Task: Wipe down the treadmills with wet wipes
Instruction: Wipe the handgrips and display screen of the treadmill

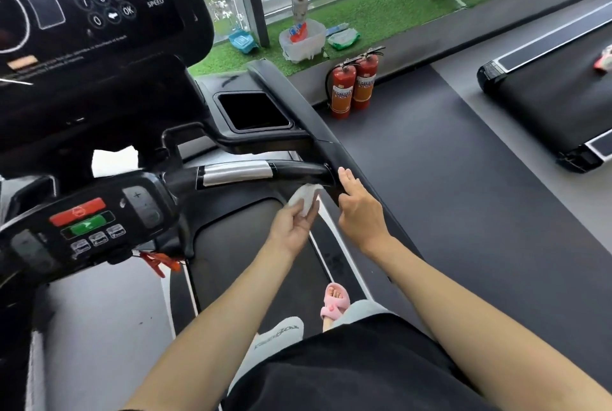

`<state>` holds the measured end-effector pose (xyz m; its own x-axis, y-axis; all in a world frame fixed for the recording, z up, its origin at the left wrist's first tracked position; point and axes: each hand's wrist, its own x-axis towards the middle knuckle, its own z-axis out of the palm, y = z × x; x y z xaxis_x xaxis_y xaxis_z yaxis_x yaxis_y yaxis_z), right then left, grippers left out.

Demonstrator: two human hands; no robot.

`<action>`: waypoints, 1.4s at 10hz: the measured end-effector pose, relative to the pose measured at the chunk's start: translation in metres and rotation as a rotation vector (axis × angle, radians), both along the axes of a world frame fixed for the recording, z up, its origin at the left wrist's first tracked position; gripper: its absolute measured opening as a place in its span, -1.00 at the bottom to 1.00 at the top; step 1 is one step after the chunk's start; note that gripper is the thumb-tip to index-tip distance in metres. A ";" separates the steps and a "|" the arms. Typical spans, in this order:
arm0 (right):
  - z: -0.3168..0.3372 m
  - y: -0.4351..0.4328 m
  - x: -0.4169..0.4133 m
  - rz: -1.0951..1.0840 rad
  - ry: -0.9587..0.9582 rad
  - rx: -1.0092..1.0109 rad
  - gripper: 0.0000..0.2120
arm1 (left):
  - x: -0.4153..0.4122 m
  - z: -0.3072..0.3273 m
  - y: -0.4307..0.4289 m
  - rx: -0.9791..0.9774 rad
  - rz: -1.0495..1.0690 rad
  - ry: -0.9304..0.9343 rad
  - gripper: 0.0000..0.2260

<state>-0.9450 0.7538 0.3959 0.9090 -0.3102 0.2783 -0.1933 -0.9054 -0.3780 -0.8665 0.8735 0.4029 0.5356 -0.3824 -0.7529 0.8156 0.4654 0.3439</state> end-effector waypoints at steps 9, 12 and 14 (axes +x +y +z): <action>0.001 0.027 0.002 -0.070 0.044 0.011 -0.75 | 0.022 0.036 0.055 0.080 0.000 0.012 -0.69; 0.000 0.021 0.006 -0.019 0.068 -0.014 -0.83 | 0.016 0.043 -0.017 0.390 -0.171 -0.083 -0.59; 0.000 0.024 0.009 -0.022 0.067 -0.019 -0.78 | -0.009 0.099 0.011 0.344 -0.329 -0.259 -0.50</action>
